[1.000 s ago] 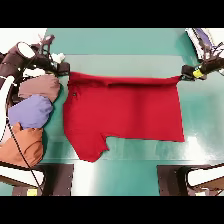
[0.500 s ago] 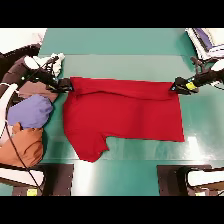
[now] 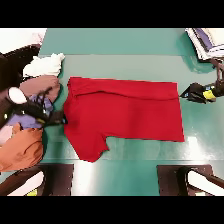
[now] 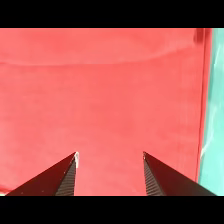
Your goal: Fold the shirts.
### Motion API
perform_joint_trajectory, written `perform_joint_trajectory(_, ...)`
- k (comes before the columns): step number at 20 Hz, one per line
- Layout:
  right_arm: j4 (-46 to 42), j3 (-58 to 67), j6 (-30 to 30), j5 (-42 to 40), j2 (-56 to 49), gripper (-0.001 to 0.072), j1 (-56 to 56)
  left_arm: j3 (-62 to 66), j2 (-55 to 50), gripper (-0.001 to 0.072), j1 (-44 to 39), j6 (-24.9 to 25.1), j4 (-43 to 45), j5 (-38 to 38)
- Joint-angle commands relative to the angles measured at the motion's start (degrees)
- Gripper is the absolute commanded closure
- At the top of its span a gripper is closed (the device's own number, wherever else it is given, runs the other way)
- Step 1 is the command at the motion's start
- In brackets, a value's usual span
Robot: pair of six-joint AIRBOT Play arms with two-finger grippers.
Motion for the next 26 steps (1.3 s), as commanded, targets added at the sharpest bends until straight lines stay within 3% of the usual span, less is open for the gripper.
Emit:
perform_joint_trajectory(1, 0.4, -3.5, 0.0, -0.8, 5.1, 0.0264, -0.8, -14.3, 7.2, 0.0106, 0.1, -0.6, -7.6, 2.7)
perform_joint_trajectory(5, 0.5, -3.5, 0.1, -0.6, 6.6, 0.0264, -0.8, -19.0, 7.3, 0.0106, 0.1, -0.1, -10.7, 7.7)
perform_joint_trajectory(8, 0.4, -3.5, 0.0, -0.5, 8.1, 0.0264, -0.8, -19.5, 7.3, 0.0109, 0.1, 3.1, -16.5, 10.5)
perform_joint_trajectory(10, -0.3, -3.5, 0.0, 0.8, 9.2, 0.0264, -1.0, -19.5, 7.3, 0.0524, 0.1, 4.2, -16.7, 11.2)
perform_joint_trajectory(11, -0.3, -3.8, 0.0, 1.9, 9.7, 0.0264, -1.7, -19.5, 7.3, 0.0649, 0.1, 4.6, -16.7, 11.4)
perform_joint_trajectory(12, -0.6, -5.1, 0.0, 2.7, 10.6, 0.0264, -3.0, -19.5, 7.3, 0.0686, 0.1, 5.0, -16.7, 11.3)
perform_joint_trajectory(17, -8.2, -20.1, 0.1, 7.8, 14.6, 0.0252, -16.0, -16.2, 7.3, 0.0687, 0.1, 5.4, -16.3, 8.9)
perform_joint_trajectory(18, -8.4, -23.8, 0.1, 8.2, 14.6, 0.0214, -19.6, -15.8, 7.3, 0.0687, 0.1, 5.4, -16.4, 9.0)
perform_joint_trajectory(22, -4.0, -34.9, -0.2, 5.4, 11.8, 0.0217, -26.7, -15.7, 7.3, 0.0687, 0.1, 5.4, -16.4, 9.5)
perform_joint_trajectory(23, -2.3, -36.5, -0.9, 3.8, 10.6, 0.0266, -26.7, -15.7, 7.3, 0.0687, 0.1, 5.4, -16.4, 9.5)
perform_joint_trajectory(26, 4.8, -38.7, -2.6, -2.2, 6.4, 0.0282, -26.7, -15.7, 7.3, 0.0687, 0.1, 5.4, -16.4, 9.6)
